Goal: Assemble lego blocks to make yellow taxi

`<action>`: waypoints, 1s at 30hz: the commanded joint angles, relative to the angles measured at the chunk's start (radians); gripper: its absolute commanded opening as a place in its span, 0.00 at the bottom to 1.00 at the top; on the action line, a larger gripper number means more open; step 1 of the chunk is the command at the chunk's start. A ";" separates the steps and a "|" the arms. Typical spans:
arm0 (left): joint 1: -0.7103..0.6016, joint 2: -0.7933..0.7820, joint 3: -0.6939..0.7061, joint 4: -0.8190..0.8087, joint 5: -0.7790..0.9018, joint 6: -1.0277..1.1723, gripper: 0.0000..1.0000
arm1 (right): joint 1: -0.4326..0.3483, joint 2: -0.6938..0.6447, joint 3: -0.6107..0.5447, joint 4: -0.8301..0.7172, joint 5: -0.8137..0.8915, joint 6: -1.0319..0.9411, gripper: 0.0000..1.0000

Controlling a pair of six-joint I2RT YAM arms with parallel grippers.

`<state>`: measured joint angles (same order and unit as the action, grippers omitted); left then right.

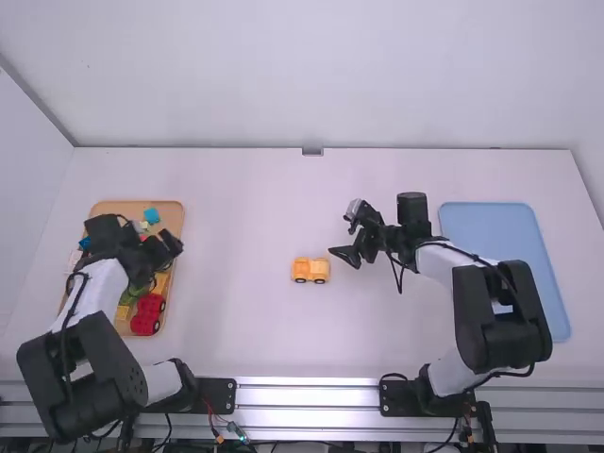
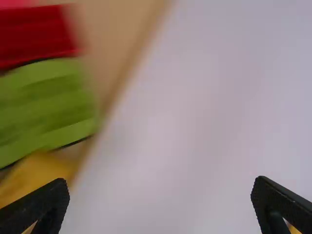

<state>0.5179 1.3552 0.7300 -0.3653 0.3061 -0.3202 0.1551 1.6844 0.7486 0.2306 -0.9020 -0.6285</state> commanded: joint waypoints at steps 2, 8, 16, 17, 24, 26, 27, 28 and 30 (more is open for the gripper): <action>0.108 -0.058 -0.005 -0.057 -0.226 -0.238 0.99 | 0.003 -0.011 0.003 0.002 -0.003 0.004 0.99; 0.244 -0.064 -0.005 -0.128 -0.283 -0.232 0.99 | 0.003 -0.011 0.003 0.020 -0.002 0.009 0.99; 0.399 -0.031 0.048 -0.266 -0.327 -0.242 0.87 | 0.002 -0.011 0.003 0.101 0.056 0.135 0.99; 0.421 -0.024 0.062 -0.286 -0.322 -0.244 0.83 | 0.002 -0.011 0.003 0.103 0.061 0.135 0.99; 0.463 0.032 0.078 -0.285 -0.325 -0.221 0.64 | 0.002 -0.011 0.003 0.101 0.065 0.135 0.99; 0.464 0.068 0.078 -0.266 -0.303 -0.187 0.63 | 0.002 -0.011 0.003 0.100 0.065 0.135 0.99; 0.464 0.082 0.078 -0.256 -0.287 -0.174 0.63 | 0.002 -0.011 0.003 0.099 0.065 0.135 0.99; 0.464 0.098 0.078 -0.247 -0.288 -0.172 0.63 | 0.002 -0.011 0.003 0.099 0.065 0.135 0.99; 0.463 0.142 0.082 -0.236 -0.300 -0.185 0.63 | 0.002 -0.011 0.003 0.099 0.065 0.135 0.99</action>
<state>0.9779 1.4437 0.7967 -0.6033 0.0036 -0.5213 0.1551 1.6844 0.7486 0.3309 -0.8310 -0.5003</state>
